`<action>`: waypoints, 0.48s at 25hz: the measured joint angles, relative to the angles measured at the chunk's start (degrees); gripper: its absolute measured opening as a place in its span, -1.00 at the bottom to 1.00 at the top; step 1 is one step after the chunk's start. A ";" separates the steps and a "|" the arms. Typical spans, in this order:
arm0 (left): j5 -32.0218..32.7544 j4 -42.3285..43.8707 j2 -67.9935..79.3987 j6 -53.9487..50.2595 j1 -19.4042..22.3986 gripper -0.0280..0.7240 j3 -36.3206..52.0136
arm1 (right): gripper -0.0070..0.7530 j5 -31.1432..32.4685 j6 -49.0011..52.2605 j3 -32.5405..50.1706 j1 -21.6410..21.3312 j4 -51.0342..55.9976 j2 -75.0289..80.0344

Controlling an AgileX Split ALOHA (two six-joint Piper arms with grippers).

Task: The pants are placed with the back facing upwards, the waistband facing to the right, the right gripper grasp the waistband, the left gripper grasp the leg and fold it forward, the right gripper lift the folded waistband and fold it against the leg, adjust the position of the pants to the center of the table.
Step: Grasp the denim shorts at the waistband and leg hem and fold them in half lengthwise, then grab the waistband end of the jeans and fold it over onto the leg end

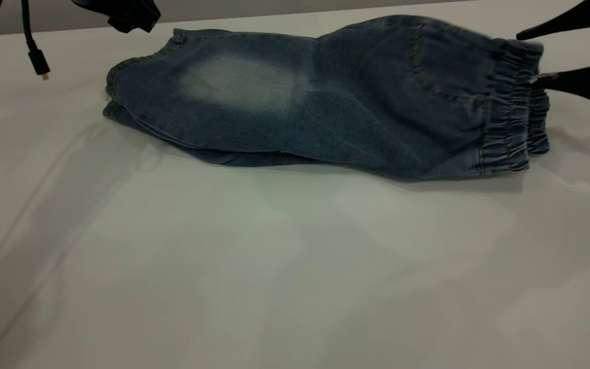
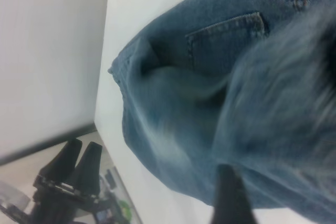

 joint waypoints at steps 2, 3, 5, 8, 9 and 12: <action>1.36 0.00 -0.12 0.00 0.00 0.29 0.00 | 0.26 0.29 -1.15 0.00 -0.38 -0.07 0.00; 1.65 0.00 -0.26 0.05 0.00 0.29 0.00 | 0.35 0.85 -1.65 0.00 -0.79 -0.07 0.00; 1.65 0.00 -0.56 0.00 0.00 0.28 0.00 | 0.51 2.67 -1.97 0.00 -1.47 0.04 0.00; 1.65 -0.17 -1.20 -0.46 -0.06 0.25 0.00 | 0.59 6.47 -2.16 0.06 -1.73 -0.38 0.00; 1.65 -0.17 -1.38 -0.82 -0.06 0.25 0.00 | 0.60 6.73 -1.60 0.06 -1.73 -1.16 0.00; 1.54 -0.17 -1.73 -2.63 -0.13 0.24 0.00 | 0.59 5.22 2.14 1.24 -0.67 -7.29 0.00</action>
